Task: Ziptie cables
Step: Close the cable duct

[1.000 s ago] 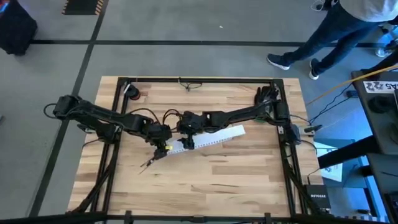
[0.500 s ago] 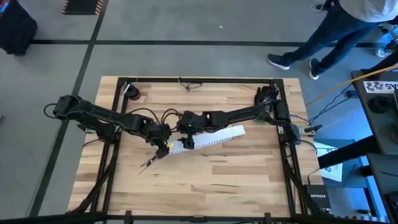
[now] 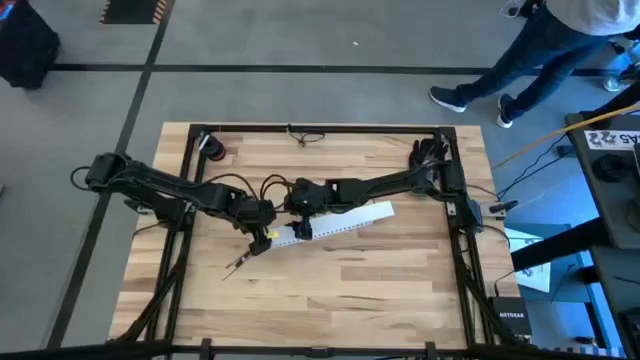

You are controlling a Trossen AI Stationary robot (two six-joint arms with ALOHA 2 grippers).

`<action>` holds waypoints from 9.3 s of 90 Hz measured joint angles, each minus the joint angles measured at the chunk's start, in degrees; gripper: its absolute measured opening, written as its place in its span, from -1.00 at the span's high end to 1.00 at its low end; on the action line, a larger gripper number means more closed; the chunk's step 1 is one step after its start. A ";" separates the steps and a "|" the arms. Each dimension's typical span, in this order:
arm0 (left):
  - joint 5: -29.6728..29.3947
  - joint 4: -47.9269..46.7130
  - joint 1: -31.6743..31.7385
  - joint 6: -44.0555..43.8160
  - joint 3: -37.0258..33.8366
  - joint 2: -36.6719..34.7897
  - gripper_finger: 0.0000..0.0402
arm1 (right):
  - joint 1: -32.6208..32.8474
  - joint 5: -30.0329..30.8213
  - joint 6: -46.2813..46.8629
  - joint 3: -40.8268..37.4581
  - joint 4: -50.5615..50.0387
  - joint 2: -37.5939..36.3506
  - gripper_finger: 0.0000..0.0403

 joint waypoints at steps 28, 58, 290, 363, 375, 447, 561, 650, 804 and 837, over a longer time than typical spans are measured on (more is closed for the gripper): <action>-0.93 1.27 0.11 -0.02 -0.02 0.00 -0.84 | -0.01 0.01 -1.05 0.00 0.93 0.00 -0.58; -1.44 4.76 0.05 0.35 -0.02 0.10 -0.84 | 0.00 -0.01 -0.93 0.00 0.17 -0.02 -0.58; -12.10 22.53 -8.22 1.07 -14.56 0.70 -0.17 | 2.23 -5.98 -6.20 -3.06 -10.18 -2.08 -0.53; -12.28 29.09 -8.00 2.78 -16.17 4.54 -0.17 | 3.53 -8.03 -3.60 -3.19 -1.58 1.01 -0.08; -12.04 30.84 -7.93 3.34 -16.26 4.72 -0.17 | 4.05 -7.69 -3.06 -3.04 0.88 2.06 -0.08; -9.76 8.74 -7.86 6.18 -9.12 -5.74 -0.43 | 4.22 -8.54 -2.50 -2.67 0.17 2.82 -0.18; -11.01 23.51 -13.88 2.42 -16.27 -1.29 0.06 | 4.21 -8.07 -0.19 -3.15 4.53 3.54 -0.19; -6.34 10.83 -13.87 -0.36 -12.59 -4.80 -0.31 | 3.75 -9.05 2.11 -2.51 8.29 5.14 -0.20; -19.07 17.77 -17.46 -7.66 -17.64 2.21 -0.31 | 3.74 -7.48 3.55 -2.67 7.10 4.83 -0.20; -19.88 21.97 -16.72 -6.39 -18.10 3.87 -0.31 | 3.74 -7.62 3.40 -2.78 9.82 5.44 -0.20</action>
